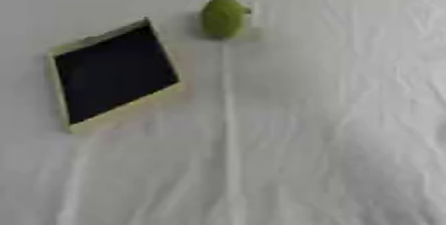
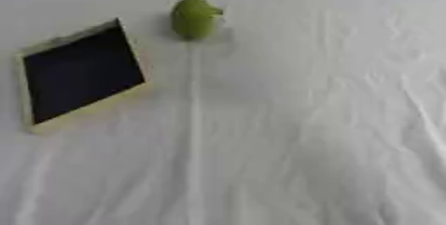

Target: Pick up objects on the table and place them in the box.

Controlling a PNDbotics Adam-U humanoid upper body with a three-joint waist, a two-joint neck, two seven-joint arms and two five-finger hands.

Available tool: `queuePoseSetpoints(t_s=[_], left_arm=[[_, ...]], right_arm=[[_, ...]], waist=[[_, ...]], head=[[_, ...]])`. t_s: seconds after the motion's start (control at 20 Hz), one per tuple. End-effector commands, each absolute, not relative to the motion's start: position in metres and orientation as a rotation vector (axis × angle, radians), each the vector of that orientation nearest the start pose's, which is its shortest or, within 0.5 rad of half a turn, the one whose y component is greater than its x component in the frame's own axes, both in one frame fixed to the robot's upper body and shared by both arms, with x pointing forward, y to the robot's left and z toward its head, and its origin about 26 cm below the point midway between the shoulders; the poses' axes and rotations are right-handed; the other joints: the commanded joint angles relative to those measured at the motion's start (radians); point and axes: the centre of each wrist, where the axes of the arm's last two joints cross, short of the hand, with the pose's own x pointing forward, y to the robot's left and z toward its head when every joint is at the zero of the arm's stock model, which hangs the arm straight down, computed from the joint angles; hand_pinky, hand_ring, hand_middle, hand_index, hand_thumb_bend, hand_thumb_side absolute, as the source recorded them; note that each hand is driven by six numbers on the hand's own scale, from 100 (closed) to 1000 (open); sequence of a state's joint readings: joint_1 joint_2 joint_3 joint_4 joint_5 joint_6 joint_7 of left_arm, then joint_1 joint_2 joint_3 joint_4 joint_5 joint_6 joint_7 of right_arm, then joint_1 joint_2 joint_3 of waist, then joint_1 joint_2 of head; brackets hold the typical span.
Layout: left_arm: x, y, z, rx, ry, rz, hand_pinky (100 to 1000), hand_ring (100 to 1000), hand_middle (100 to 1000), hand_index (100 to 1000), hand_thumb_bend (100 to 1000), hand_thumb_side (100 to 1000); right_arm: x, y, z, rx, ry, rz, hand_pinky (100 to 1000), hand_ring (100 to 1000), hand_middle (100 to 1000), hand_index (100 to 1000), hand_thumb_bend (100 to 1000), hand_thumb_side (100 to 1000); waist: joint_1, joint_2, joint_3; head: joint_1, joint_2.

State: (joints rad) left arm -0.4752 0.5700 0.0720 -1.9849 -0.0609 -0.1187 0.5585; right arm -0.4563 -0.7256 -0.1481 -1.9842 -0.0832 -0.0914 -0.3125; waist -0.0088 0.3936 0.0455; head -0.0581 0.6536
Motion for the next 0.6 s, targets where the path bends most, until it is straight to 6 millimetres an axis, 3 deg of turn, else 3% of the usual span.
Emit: queuePoseSetpoints(t_s=[0.05, 0.4, 0.6], left_arm=[[0.301, 0.296, 0.289, -0.854, 3.386, -0.119, 801, 734, 625, 756, 239, 600], [0.301, 0.296, 0.289, -0.853, 3.388, -0.114, 799, 734, 626, 756, 239, 599], [0.3, 0.296, 0.289, -0.857, 3.389, -0.097, 799, 734, 626, 756, 237, 597]], right_arm=[[0.287, -0.329, 0.317, 0.828, 3.455, -0.315, 811, 744, 785, 875, 100, 505], [0.287, -0.329, 0.319, 0.829, 3.449, -0.335, 812, 753, 792, 877, 100, 493], [0.285, -0.326, 0.333, 0.878, 3.374, -0.504, 816, 777, 800, 879, 100, 478]], waist=[[-0.001, -0.02, -0.001], [0.0, -0.02, -0.001], [-0.001, -0.023, -0.001]], head=[[0.001, -0.001], [0.003, 0.0], [0.003, 0.004]])
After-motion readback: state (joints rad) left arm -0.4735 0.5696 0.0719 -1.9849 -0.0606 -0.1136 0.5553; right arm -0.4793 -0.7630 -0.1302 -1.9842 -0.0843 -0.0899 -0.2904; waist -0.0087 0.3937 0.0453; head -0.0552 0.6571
